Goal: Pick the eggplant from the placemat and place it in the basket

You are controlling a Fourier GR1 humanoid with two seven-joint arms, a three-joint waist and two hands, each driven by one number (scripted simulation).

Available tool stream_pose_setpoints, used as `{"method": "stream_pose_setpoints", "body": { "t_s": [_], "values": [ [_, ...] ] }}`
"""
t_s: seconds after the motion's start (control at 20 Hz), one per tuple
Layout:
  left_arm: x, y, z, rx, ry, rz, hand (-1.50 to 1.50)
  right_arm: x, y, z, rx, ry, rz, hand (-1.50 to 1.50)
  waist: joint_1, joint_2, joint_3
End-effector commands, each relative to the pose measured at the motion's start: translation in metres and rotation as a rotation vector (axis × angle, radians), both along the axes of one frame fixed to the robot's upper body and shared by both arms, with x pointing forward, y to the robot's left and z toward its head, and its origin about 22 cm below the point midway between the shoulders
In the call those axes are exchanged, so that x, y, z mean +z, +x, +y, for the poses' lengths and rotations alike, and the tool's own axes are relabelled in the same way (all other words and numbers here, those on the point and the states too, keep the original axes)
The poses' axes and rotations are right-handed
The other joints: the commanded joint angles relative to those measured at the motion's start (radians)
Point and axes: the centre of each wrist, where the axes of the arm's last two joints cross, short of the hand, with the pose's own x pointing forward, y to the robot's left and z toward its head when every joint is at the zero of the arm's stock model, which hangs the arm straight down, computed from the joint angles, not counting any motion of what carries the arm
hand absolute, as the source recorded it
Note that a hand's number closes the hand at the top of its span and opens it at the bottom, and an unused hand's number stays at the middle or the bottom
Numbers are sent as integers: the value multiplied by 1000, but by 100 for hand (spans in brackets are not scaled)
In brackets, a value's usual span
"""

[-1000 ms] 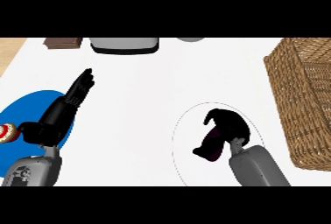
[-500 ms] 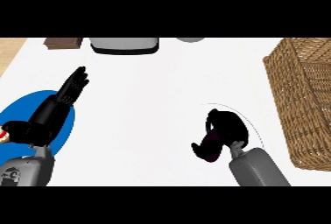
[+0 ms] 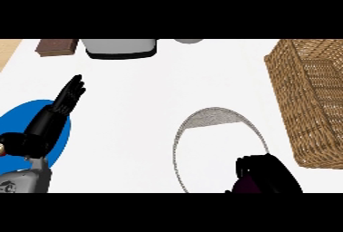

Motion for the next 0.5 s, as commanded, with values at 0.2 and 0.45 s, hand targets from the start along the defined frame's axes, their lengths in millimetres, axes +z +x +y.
{"method": "stream_pose_setpoints", "body": {
  "t_s": [0.2,0.45],
  "values": [
    [8,-7,7,-9,-9,-2,0,35,-73,-40,-13,362,-44,150,9,6,2],
    [1,-2,1,22,-8,1,0,84,-98,-34,18,687,-206,150,-24,3,2]
  ]
}}
